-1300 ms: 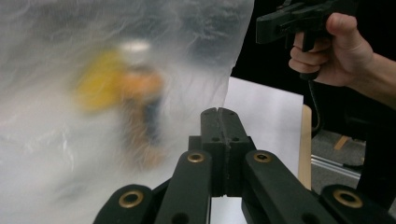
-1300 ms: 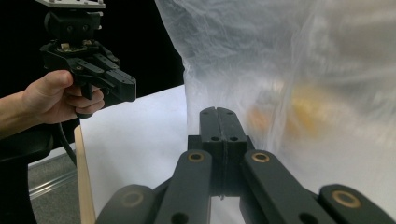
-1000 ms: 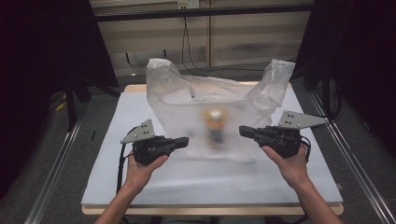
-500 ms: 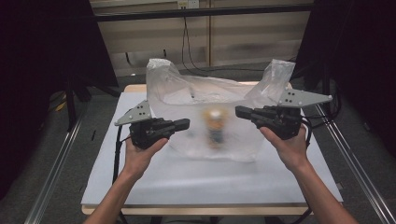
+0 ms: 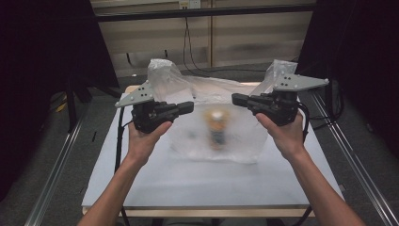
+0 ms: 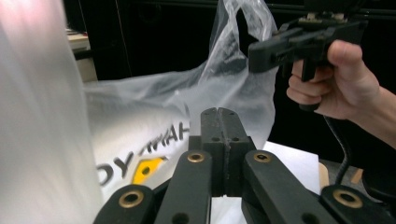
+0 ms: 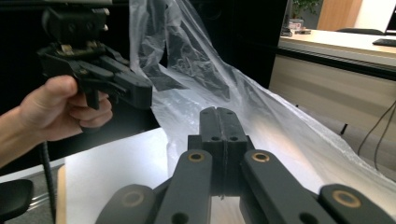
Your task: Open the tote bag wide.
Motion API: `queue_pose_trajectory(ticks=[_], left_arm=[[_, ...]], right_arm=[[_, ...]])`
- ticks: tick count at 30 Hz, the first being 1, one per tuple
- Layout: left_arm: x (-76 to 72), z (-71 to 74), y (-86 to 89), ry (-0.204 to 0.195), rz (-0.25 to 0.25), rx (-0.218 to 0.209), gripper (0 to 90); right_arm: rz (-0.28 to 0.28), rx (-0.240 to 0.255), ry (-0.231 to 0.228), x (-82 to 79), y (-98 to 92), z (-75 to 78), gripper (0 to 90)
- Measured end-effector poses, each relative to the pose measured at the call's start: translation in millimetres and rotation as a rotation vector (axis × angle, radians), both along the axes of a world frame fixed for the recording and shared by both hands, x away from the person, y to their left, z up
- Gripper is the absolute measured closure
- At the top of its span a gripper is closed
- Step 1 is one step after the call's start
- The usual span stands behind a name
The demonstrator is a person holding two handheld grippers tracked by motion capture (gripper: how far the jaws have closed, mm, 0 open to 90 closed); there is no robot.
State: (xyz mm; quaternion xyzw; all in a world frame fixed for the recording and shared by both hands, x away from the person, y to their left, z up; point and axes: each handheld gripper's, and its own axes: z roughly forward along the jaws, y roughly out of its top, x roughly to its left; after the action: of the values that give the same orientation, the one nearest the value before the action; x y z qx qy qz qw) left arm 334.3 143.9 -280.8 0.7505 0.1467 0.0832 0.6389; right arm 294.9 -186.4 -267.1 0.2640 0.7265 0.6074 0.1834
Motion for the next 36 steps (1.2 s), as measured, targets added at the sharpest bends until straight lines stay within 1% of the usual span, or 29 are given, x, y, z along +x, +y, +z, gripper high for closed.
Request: queue_pose_trajectory(ticks=[1,2,4,7,8,10,12,13,14,16,17,18,19,20,21,23,25,26,27,29,32,34,36], left_arm=[[1.4,2.7,-1.1,-0.001,-0.001,-0.002,90.0],[3.0,5.4,-1.7,-0.012,0.005,0.003,90.0],[6.2,10.2,-3.7,-0.006,0.007,-0.004,90.0],[13.7,16.3,-6.1,-0.002,0.015,-0.009,90.0],[16.6,18.1,-6.6,-0.003,0.028,-0.003,90.0],[23.5,20.4,-8.4,0.001,0.047,-0.014,90.0],[31.2,20.2,-9.6,0.015,0.061,-0.019,90.0],[33.7,19.0,-11.2,0.026,0.075,-0.005,90.0],[36.1,16.5,-13.8,0.04,0.072,0.009,90.0],[41.0,9.1,-18.2,0.05,0.084,0.033,90.0],[43.8,4.9,-19.6,0.054,0.093,0.046,90.0],[46.3,0.8,-20.8,0.065,0.101,0.046,90.0],[48.9,-2.8,-21.7,0.064,0.107,0.051,90.0],[51.5,-5.6,-22.6,0.064,0.111,0.06,90.0],[53.4,-8.1,-23.7,0.072,0.116,0.059,90.0],[57.6,-11.4,-25.2,0.079,0.126,0.068,90.0],[61.3,-13.5,-26.5,0.087,0.126,0.082,90.0],[63.0,-14.4,-27.4,0.091,0.123,0.08,90.0],[64.7,-14.6,-27.5,0.095,0.131,0.091,90.0],[68.8,-16.4,-27.6,0.107,0.14,0.093,90.0],[73.6,-22.6,-29.6,0.122,0.147,0.119,90.0],[74.9,-29.3,-30.8,0.128,0.13,0.13,90.0],[74.7,-36.3,-31.5,0.139,0.118,0.136,90.0]], right_arm=[[-0.004,0.002,0.0,2.1,0.6,1.7,90.0],[-0.012,0.001,-0.002,4.1,1.2,4.0,90.0],[-0.016,0.002,-0.003,8.0,2.6,9.0,90.0],[-0.035,-0.022,-0.002,13.4,6.7,15.6,90.0],[-0.045,-0.032,-0.004,15.5,8.2,17.3,90.0],[-0.056,-0.041,0.005,20.5,11.4,19.3,90.0],[-0.068,-0.048,0.016,25.9,14.2,19.6,90.0],[-0.082,-0.058,0.022,28.7,15.6,19.1,90.0],[-0.096,-0.067,0.032,31.8,16.9,18.1,90.0],[-0.114,-0.082,0.058,37.8,19.3,14.4,90.0],[-0.127,-0.098,0.06,40.0,20.4,12.1,90.0],[-0.137,-0.106,0.069,42.4,21.4,9.1,90.0],[-0.141,-0.108,0.082,44.9,22.1,5.7,90.0],[-0.154,-0.122,0.089,46.9,23.1,2.2,90.0],[-0.161,-0.142,0.098,48.9,23.9,-1.1,90.0],[-0.176,-0.157,0.121,53.0,24.1,-6.8,90.0],[-0.179,-0.151,0.136,56.4,23.2,-12.4,90.0],[-0.179,-0.153,0.14,57.9,22.9,-14.8,90.0],[-0.18,-0.154,0.143,59.6,22.3,-16.7,90.0],[-0.192,-0.151,0.155,62.6,20.8,-19.0,90.0],[-0.193,-0.158,0.171,65.6,19.7,-24.4,90.0],[-0.191,-0.155,0.184,66.0,18.4,-30.8,90.0],[-0.186,-0.142,0.192,64.8,16.7,-38.0,90.0]])
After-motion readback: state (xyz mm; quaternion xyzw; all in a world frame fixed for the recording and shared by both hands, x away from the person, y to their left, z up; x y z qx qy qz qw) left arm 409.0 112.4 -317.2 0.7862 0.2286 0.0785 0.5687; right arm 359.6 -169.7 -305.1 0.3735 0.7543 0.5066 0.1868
